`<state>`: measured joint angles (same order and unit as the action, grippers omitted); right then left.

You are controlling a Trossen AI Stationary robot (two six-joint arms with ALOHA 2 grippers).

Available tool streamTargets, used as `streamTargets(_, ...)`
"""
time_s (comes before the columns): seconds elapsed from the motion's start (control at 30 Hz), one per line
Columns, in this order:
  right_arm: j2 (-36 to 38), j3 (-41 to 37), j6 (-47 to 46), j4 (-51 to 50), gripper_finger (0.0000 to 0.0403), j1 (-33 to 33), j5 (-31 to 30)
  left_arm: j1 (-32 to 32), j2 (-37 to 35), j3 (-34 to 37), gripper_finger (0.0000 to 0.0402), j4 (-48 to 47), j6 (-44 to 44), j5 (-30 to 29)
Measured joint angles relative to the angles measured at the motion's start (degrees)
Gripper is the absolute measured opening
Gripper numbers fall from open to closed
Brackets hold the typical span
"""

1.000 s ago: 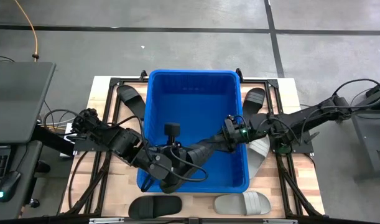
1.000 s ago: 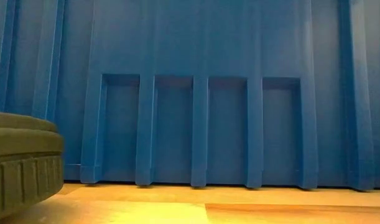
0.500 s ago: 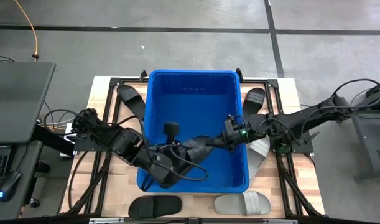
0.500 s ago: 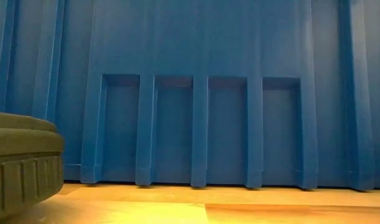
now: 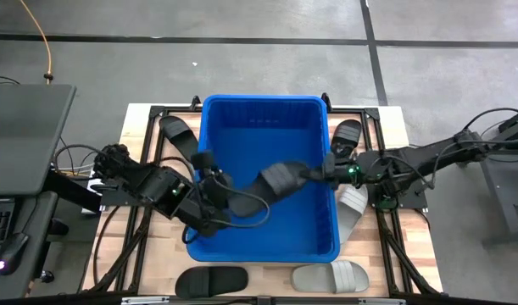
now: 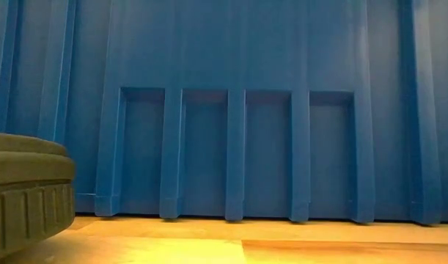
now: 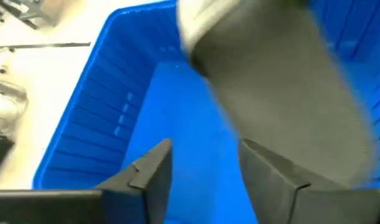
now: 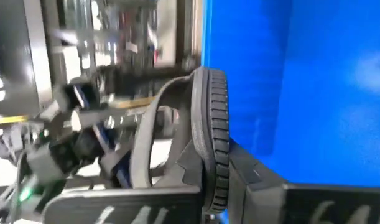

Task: Pick and place slides into bin
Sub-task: Put the black slide into the blue bin

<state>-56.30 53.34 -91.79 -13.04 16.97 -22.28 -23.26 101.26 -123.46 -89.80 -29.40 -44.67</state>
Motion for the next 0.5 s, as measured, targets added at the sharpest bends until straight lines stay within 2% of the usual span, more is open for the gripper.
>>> streamTargets(0.1, 0.70, 0.00, 1.58, -3.53, 0.0003, 0.00, -6.44, 0.69, -1.89, 0.05, 0.0203, -0.21, -2.97, -3.20)
streamTargets(0.23, 0.58, -0.04, 5.81, -5.63, 0.0003, -0.81, -10.80, 3.35, -3.95, -0.22, 0.0227, 0.03, -4.07, -5.93)
streamTargets(0.4, 0.03, -0.02, 11.28, -5.87, 0.0003, -3.73, -11.66, 7.95, -7.73, -0.24, 0.0249, -0.25, -5.78, -2.93)
streamTargets(0.5, -0.41, -0.02, 13.78, -5.93, 0.0003, -6.77, -8.96, 12.11, -9.94, 0.40, 0.0252, -0.24, -5.61, 0.37)
